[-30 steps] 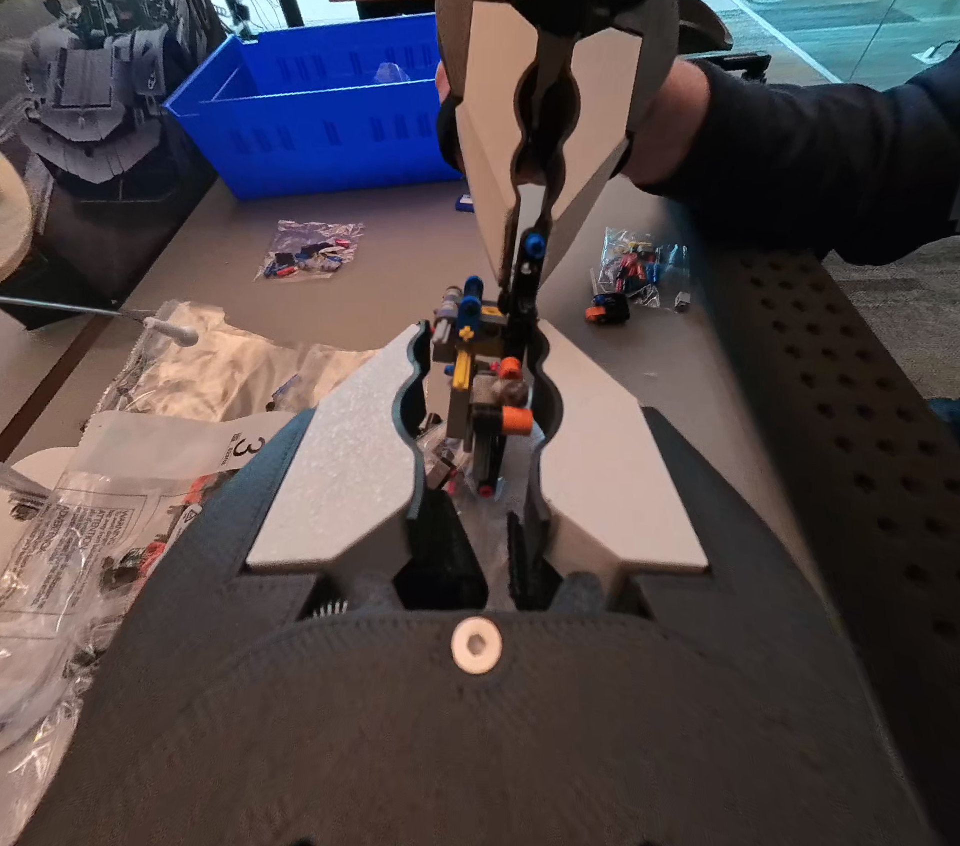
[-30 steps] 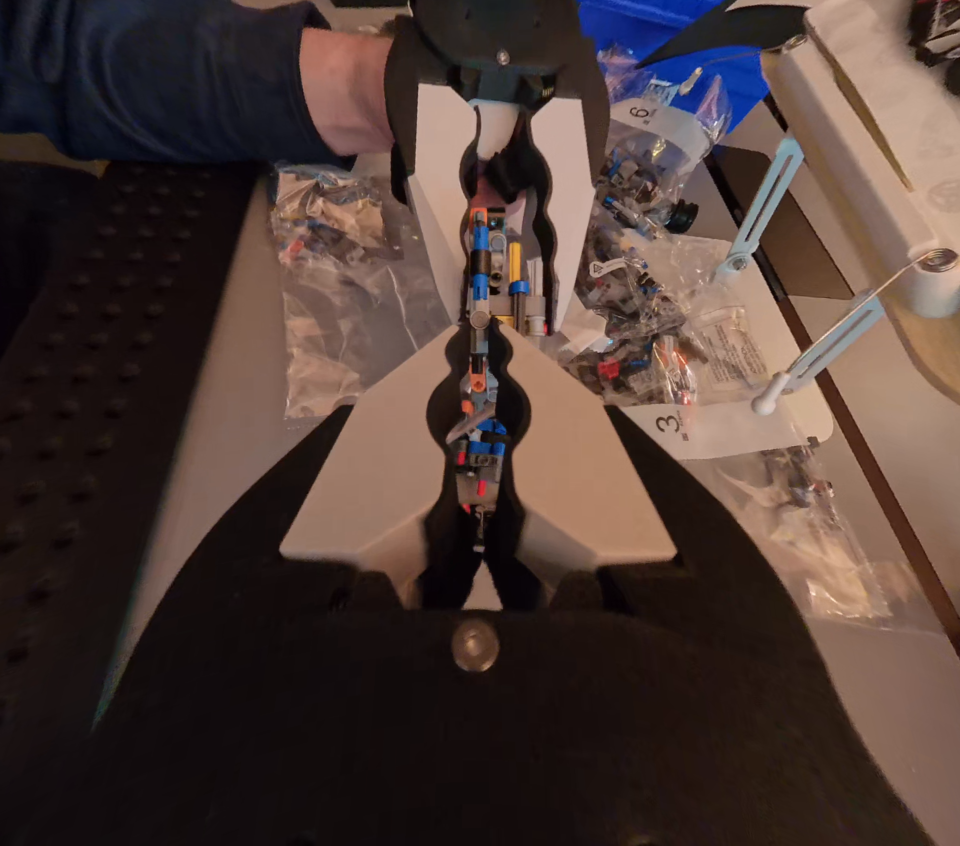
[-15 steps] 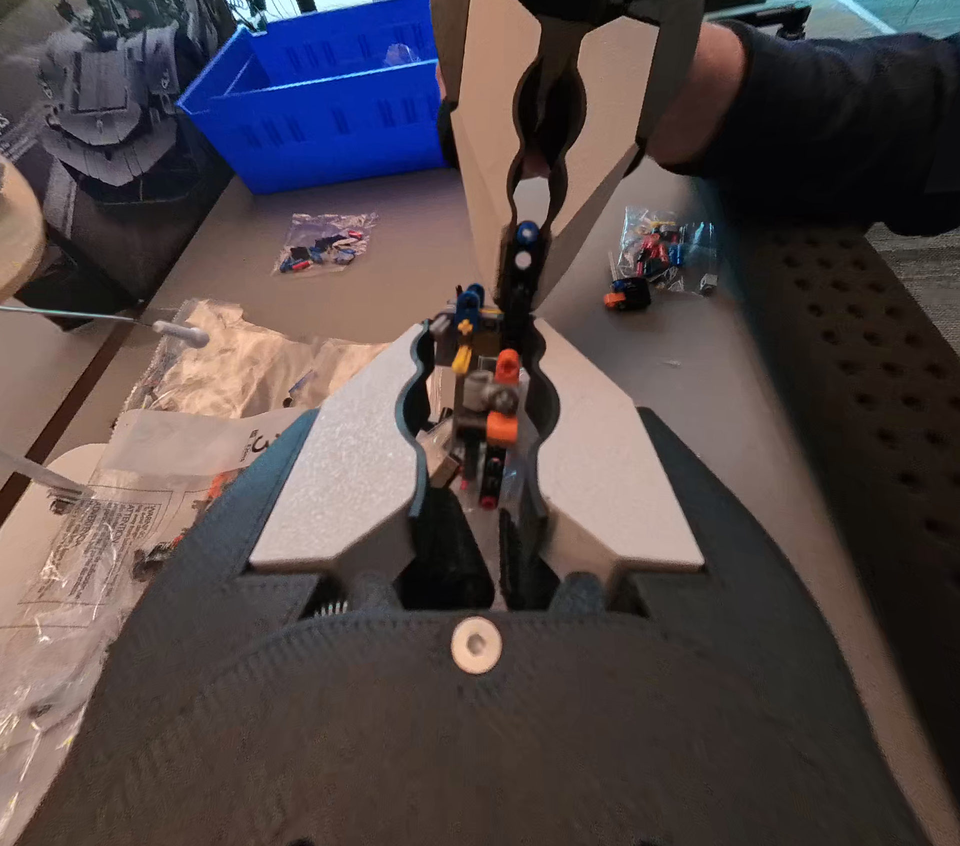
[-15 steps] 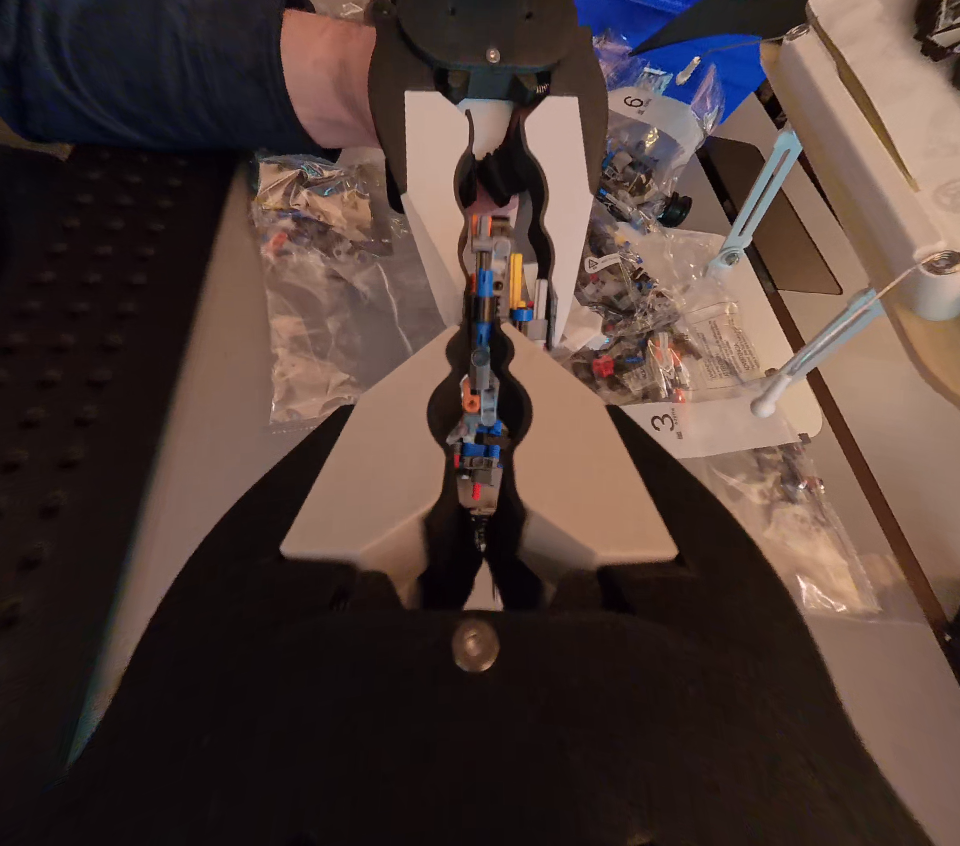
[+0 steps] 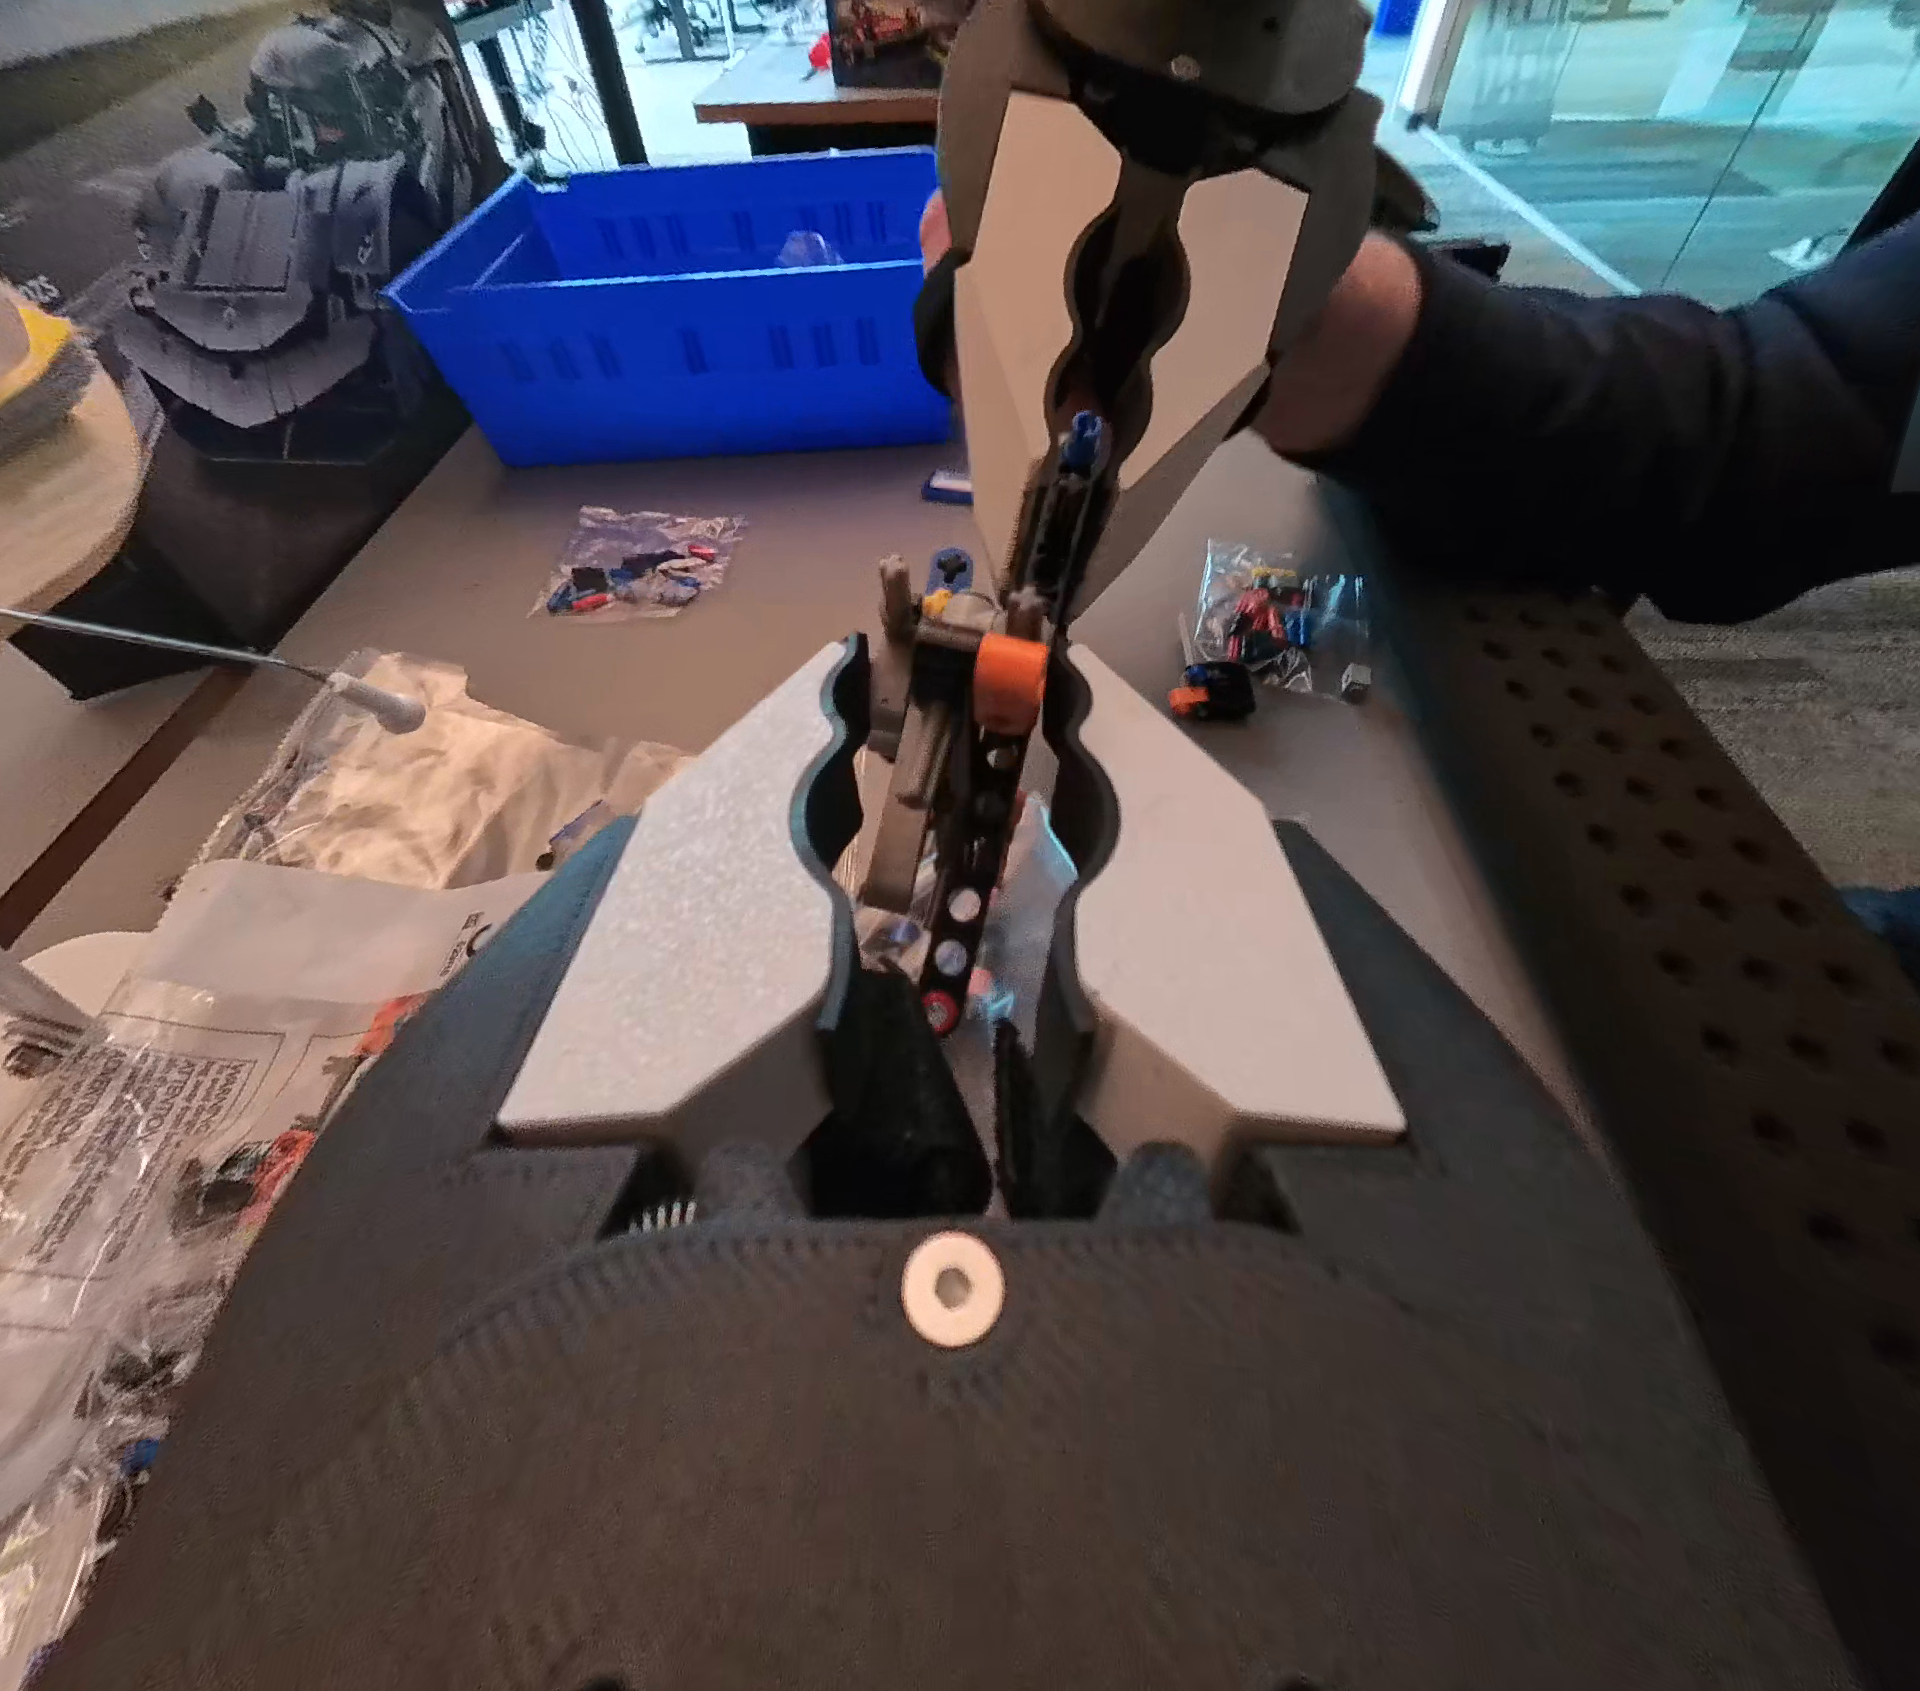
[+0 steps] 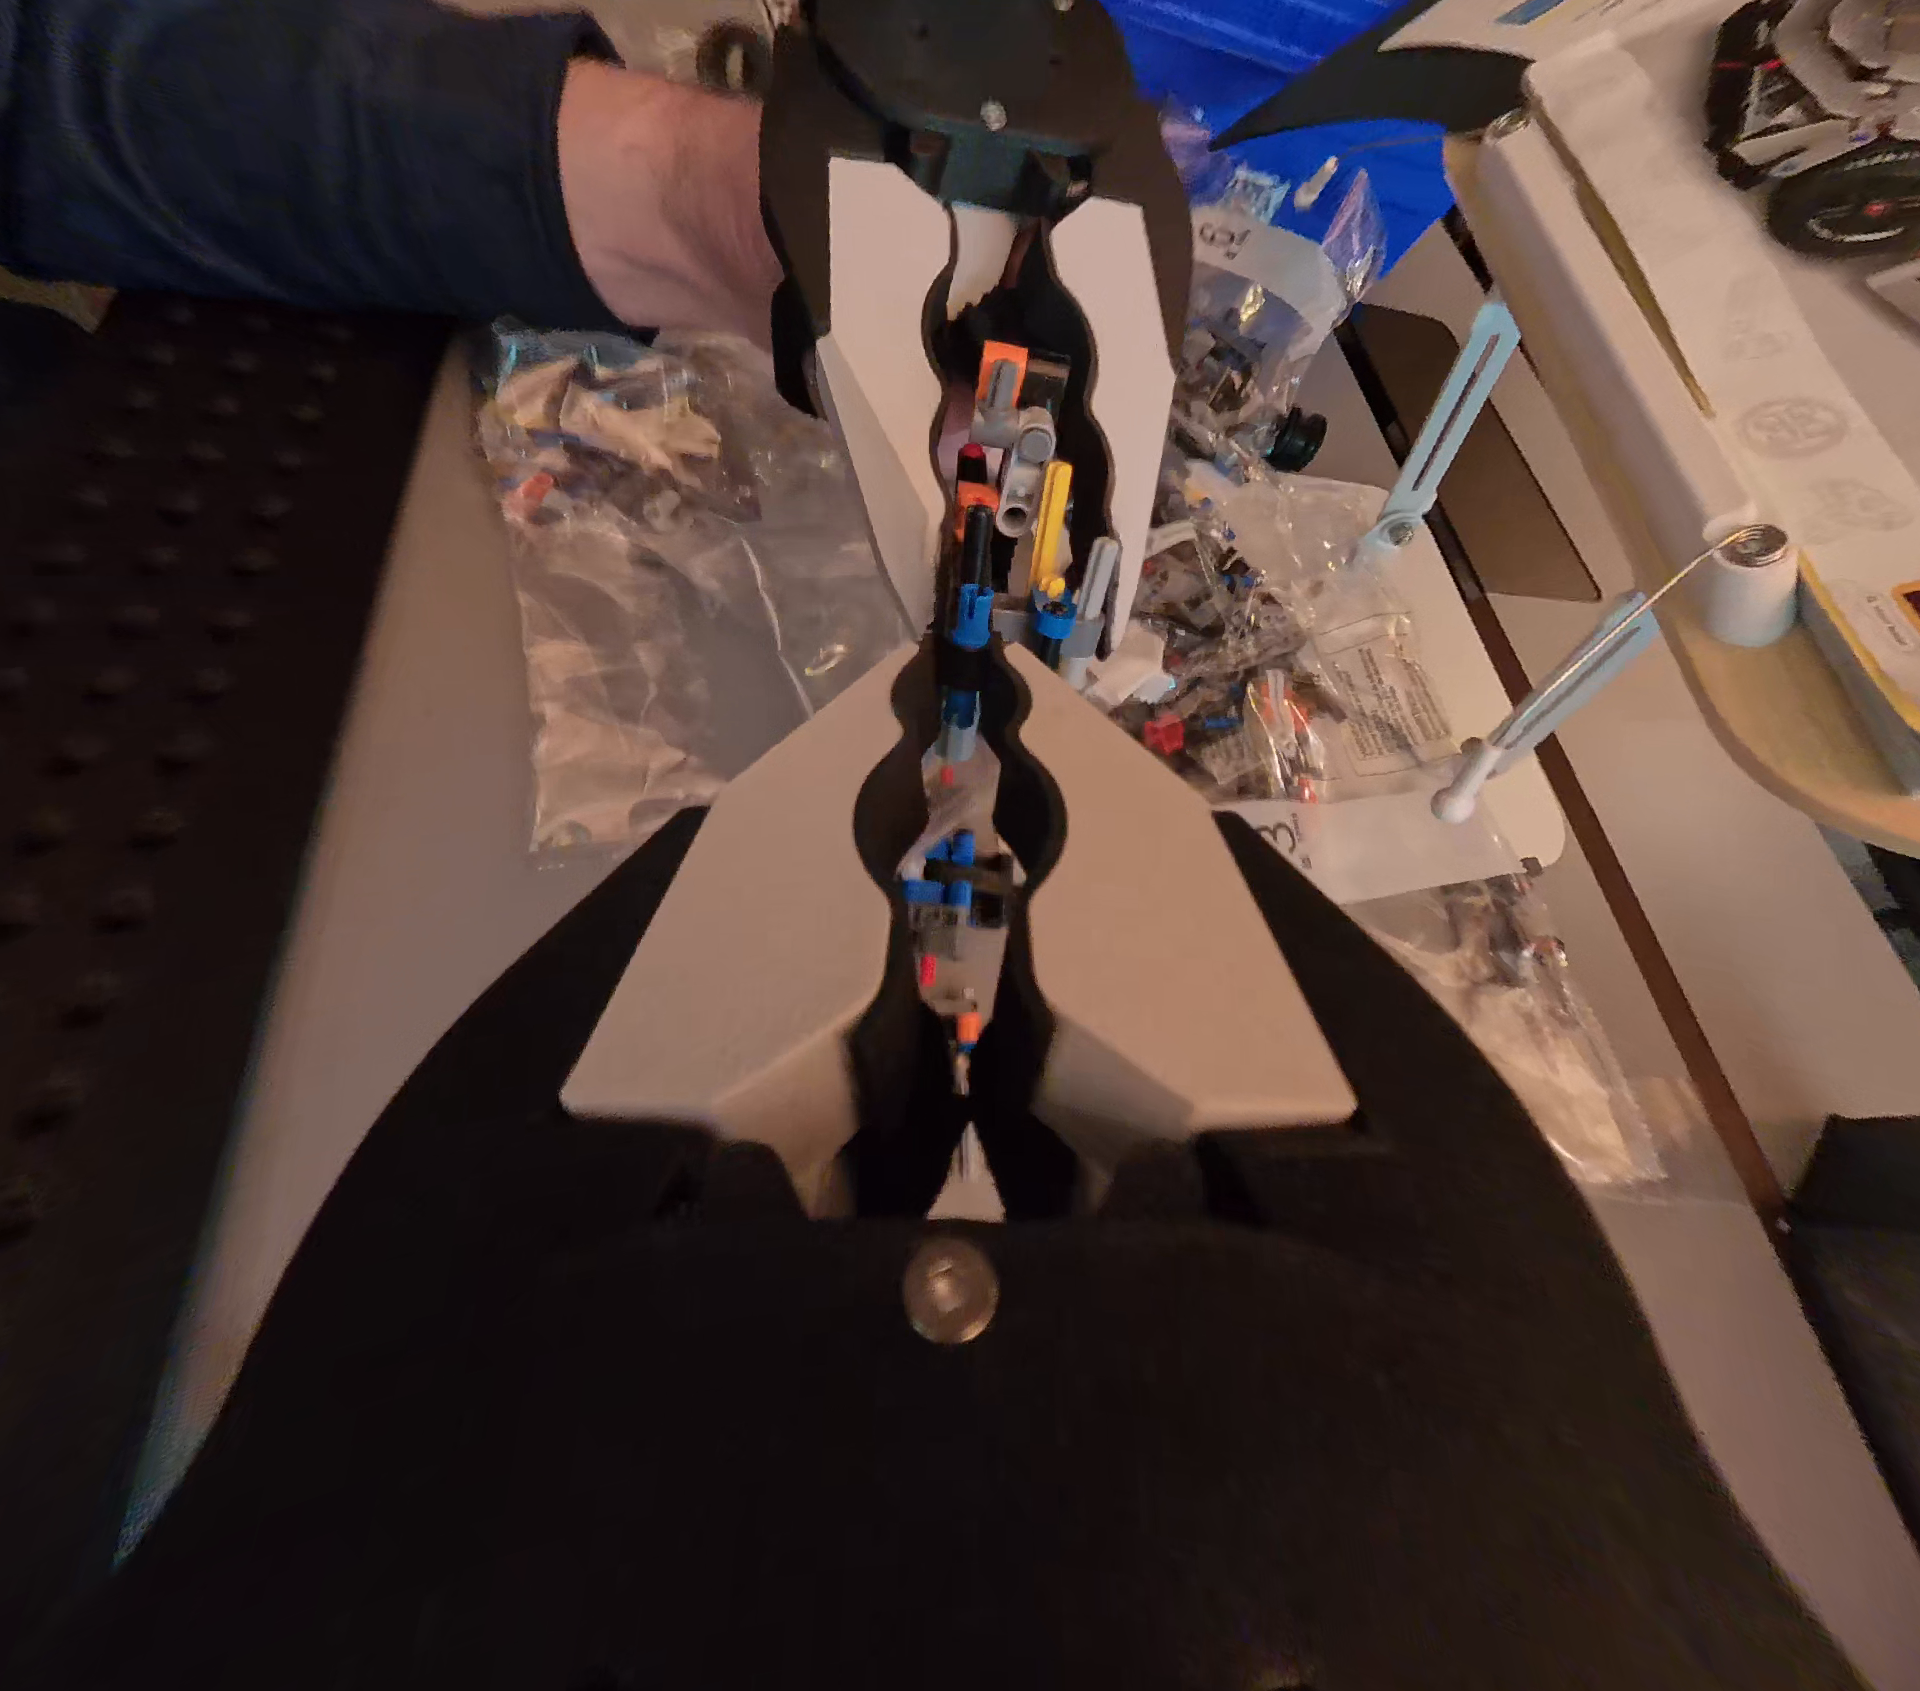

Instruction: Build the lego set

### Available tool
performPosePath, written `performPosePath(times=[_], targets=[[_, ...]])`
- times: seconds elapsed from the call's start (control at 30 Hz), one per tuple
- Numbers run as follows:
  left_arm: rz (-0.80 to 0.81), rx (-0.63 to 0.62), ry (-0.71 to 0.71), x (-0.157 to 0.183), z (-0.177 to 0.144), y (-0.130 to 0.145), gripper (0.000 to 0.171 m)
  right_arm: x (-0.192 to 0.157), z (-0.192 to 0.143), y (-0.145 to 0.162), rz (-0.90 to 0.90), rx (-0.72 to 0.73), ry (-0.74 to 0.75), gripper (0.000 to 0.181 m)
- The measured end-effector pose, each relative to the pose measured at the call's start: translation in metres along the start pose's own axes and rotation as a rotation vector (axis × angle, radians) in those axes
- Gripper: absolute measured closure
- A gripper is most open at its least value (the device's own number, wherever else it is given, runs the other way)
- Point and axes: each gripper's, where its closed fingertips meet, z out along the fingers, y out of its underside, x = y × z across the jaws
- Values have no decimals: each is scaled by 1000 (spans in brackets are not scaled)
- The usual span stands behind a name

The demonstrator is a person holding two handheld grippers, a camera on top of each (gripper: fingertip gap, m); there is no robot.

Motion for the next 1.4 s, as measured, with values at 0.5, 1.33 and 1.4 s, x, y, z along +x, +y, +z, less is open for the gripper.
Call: performPosePath(times=[0.5, 1.33, 1.4], targets=[[65, -44, 43, 13, 3, 2, 139, -12, -11, 7, 18, -11, -103, 177], [241, -211, -23, 18, 15, 20, 165, -10, 14, 37, 21, -185, -64, 177], [218, -159, -6, 20, 11, 14, 165, -10, 10, 31, 9, -151, -57, 178]])
